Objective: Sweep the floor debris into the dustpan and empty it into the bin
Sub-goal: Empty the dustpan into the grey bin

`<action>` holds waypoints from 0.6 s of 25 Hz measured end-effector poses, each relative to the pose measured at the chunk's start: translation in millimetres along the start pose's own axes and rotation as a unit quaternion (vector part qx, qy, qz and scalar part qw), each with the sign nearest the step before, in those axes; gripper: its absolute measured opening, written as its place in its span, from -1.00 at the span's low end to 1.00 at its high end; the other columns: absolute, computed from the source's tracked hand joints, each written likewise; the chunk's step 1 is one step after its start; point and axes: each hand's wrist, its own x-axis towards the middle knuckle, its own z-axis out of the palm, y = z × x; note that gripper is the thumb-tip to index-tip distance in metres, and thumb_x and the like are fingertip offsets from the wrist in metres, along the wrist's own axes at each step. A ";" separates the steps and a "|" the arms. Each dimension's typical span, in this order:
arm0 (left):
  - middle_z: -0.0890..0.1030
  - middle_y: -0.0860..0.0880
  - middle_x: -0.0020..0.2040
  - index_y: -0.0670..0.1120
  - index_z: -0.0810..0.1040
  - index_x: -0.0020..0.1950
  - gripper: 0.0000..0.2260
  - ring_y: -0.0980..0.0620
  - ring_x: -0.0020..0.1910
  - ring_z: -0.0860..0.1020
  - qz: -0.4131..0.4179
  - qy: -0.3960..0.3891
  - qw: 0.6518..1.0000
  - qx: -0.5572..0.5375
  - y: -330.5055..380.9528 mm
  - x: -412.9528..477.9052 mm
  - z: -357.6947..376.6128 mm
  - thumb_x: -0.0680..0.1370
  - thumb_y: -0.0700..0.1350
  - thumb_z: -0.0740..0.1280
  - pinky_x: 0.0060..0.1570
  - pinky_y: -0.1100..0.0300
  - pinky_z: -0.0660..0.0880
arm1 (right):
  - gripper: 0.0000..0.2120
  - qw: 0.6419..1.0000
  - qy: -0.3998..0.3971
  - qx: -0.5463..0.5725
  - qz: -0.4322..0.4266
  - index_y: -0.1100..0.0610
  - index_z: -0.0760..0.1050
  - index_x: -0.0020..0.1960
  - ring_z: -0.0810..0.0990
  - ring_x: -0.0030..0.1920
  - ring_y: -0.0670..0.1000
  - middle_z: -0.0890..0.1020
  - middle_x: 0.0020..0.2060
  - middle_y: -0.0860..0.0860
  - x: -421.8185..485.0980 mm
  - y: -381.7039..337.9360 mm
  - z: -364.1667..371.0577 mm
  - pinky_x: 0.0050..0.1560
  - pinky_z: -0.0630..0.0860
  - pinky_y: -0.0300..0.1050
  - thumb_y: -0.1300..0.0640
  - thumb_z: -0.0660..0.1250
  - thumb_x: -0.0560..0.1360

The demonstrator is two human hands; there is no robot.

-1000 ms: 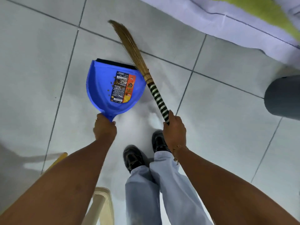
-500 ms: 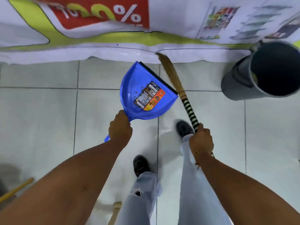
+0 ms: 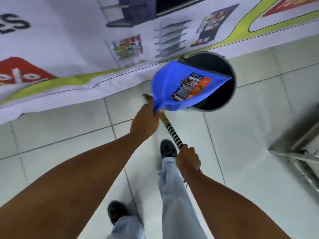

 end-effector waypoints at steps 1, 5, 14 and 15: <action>0.54 -0.28 0.15 -0.16 0.35 0.33 -0.66 -0.22 0.14 0.49 0.009 -0.018 1.000 -0.009 21.4 12.1 6.9 0.60 -0.06 0.14 0.10 0.00 0.42 | -0.72 1.000 -0.004 -0.009 -0.004 0.18 0.35 0.28 0.52 0.19 0.20 0.50 0.20 0.15 7.4 0.5 -5.7 0.15 0.48 0.07 0.15 0.08 0.61; 0.54 -0.11 -0.22 -0.26 0.46 0.16 -0.58 -0.01 -0.42 0.43 -0.127 -0.189 0.961 -0.155 88.1 65.6 36.9 0.62 0.05 0.03 -0.39 0.18 0.38 | -0.72 1.000 -0.022 -0.012 -0.015 0.17 0.33 0.29 0.54 0.16 0.19 0.51 0.18 0.15 43.0 8.6 -23.9 0.12 0.50 0.05 0.19 0.09 0.59; 0.57 -0.25 -0.14 -0.31 0.45 0.10 -0.63 -0.20 -0.18 0.53 -0.054 -0.103 0.993 -0.037 71.5 90.6 34.6 0.63 -0.03 0.03 -0.12 0.02 0.46 | -0.75 0.996 -0.050 0.009 -0.070 0.26 0.42 0.20 0.55 0.14 0.15 0.52 0.16 0.17 54.2 8.6 -27.6 0.10 0.52 -0.06 0.29 0.20 0.53; 0.56 -0.26 0.00 -0.27 0.43 0.15 -0.68 -0.23 -0.02 0.52 -0.013 -0.073 0.997 -0.003 52.7 81.0 26.9 0.62 -0.05 0.08 0.00 -0.02 0.44 | -0.74 0.996 -0.050 -0.001 -0.080 0.25 0.42 0.21 0.55 0.13 0.16 0.54 0.15 0.17 51.6 6.4 -25.9 0.09 0.52 -0.06 0.28 0.20 0.53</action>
